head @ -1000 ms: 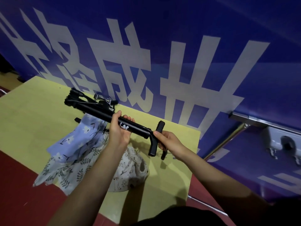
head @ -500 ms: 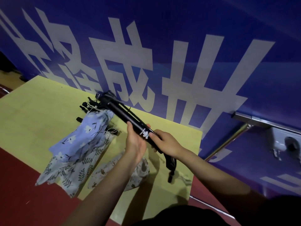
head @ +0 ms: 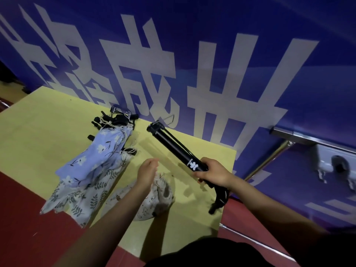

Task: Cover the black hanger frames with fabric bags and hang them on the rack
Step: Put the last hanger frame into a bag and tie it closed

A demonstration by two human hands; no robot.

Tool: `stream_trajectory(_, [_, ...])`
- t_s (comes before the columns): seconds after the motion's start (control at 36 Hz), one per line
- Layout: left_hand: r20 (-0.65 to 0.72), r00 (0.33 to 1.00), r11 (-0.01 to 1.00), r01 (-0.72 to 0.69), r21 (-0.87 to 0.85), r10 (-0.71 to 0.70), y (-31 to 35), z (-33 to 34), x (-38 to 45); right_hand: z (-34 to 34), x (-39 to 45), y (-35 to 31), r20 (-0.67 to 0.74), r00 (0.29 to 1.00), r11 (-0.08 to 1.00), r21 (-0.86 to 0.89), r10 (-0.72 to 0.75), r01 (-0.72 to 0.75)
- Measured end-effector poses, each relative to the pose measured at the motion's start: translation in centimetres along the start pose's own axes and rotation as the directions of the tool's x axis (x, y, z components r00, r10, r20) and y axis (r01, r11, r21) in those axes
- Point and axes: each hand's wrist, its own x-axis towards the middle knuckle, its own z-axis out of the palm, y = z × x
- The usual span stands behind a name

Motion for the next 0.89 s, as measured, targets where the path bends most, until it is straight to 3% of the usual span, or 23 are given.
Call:
stream_trajectory(0.08, [-0.208,0.978,0.984,0.012,0.179,0.026,-1.8,-0.1,0.2,-0.3,-0.3,1.3,0.015,1.0,0.991,-0.135,-0.006,0.008])
stream_trajectory(0.19, [-0.295,0.954,0.947,0.141,0.29,-0.052,-3.7,0.5,0.5,-1.0,-0.9,3.2,-0.001,1.0,0.985,-0.168,-0.031,0.031])
stream_trajectory(0.28, [-0.204,0.964,0.912,0.23,0.339,-0.167,-5.3,1.0,1.0,-2.1,-1.4,4.8,-0.031,0.999,0.988,-0.149,-0.035,0.03])
stream_trajectory(0.36, [-0.135,0.952,0.919,0.302,0.252,-0.276,-6.9,0.5,1.5,-3.0,-1.8,5.9,-0.042,0.999,0.987,-0.161,-0.03,0.023])
stream_trajectory(0.42, [-0.133,0.953,0.922,0.296,0.247,-0.271,-7.4,0.3,2.0,-3.4,-2.1,6.3,-0.018,0.999,0.978,-0.208,-0.029,0.025])
stream_trajectory(0.61, [-0.19,0.925,0.933,0.287,-0.216,-0.328,-4.2,-0.8,0.6,-3.3,-1.1,7.6,0.228,0.973,0.878,-0.455,-0.046,0.148])
stream_trajectory(0.75, [-0.169,0.95,0.963,0.25,-0.097,-0.263,-2.6,-2.0,-0.9,-1.6,0.1,6.0,0.375,0.926,0.801,-0.541,-0.042,0.255])
stream_trajectory(0.83, [-0.112,0.967,0.973,0.232,0.01,-0.229,-2.2,-2.6,-1.5,0.1,1.0,4.4,0.406,0.911,0.748,-0.581,-0.076,0.321])
stream_trajectory(0.89, [-0.072,0.97,0.973,0.231,-0.02,-0.232,-2.3,-2.6,-1.8,1.3,1.5,3.0,0.405,0.907,0.706,-0.608,-0.117,0.363])
